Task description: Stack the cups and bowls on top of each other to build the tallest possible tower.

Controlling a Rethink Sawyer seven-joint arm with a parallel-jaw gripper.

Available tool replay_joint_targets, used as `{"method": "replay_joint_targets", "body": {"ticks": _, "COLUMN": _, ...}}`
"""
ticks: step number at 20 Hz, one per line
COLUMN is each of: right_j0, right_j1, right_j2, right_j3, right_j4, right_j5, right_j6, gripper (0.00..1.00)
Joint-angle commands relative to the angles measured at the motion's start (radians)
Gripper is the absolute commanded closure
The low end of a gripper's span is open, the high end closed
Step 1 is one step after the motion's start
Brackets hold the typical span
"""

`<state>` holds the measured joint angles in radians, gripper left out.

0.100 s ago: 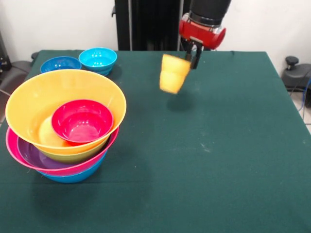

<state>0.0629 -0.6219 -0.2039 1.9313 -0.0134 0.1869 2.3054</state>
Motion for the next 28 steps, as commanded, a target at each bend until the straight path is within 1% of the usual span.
{"method": "replay_joint_targets", "body": {"ticks": 1, "right_j0": -0.032, "right_j1": 0.059, "right_j2": 0.109, "right_j3": -0.064, "right_j4": 0.021, "right_j5": -0.066, "right_j6": 0.104, "gripper": 0.00}}
{"method": "replay_joint_targets", "body": {"ticks": 4, "right_j0": -0.018, "right_j1": 0.063, "right_j2": 0.092, "right_j3": -0.065, "right_j4": 0.025, "right_j5": -0.086, "right_j6": 0.117, "gripper": 0.00}}
{"method": "replay_joint_targets", "body": {"ticks": 14, "right_j0": -0.003, "right_j1": 0.062, "right_j2": 0.071, "right_j3": -0.067, "right_j4": 0.035, "right_j5": -0.093, "right_j6": 0.124, "gripper": 0.00}}
{"method": "replay_joint_targets", "body": {"ticks": 18, "right_j0": -0.016, "right_j1": 0.056, "right_j2": 0.081, "right_j3": -0.057, "right_j4": 0.029, "right_j5": -0.113, "right_j6": 0.124, "gripper": 0.00}}
{"method": "replay_joint_targets", "body": {"ticks": 20, "right_j0": -0.054, "right_j1": 0.026, "right_j2": 0.107, "right_j3": -0.030, "right_j4": 0.008, "right_j5": -0.101, "right_j6": 0.099, "gripper": 0.00}}
{"method": "replay_joint_targets", "body": {"ticks": 22, "right_j0": -0.102, "right_j1": -0.005, "right_j2": 0.134, "right_j3": 0.019, "right_j4": -0.023, "right_j5": -0.115, "right_j6": 0.079, "gripper": 0.00}}
{"method": "replay_joint_targets", "body": {"ticks": 26, "right_j0": -0.238, "right_j1": -0.099, "right_j2": 0.188, "right_j3": 0.168, "right_j4": -0.119, "right_j5": -0.155, "right_j6": 0.033, "gripper": 0.00}}
{"method": "replay_joint_targets", "body": {"ticks": 28, "right_j0": -0.295, "right_j1": -0.123, "right_j2": 0.205, "right_j3": 0.218, "right_j4": -0.167, "right_j5": -0.175, "right_j6": 0.018, "gripper": 0.00}}
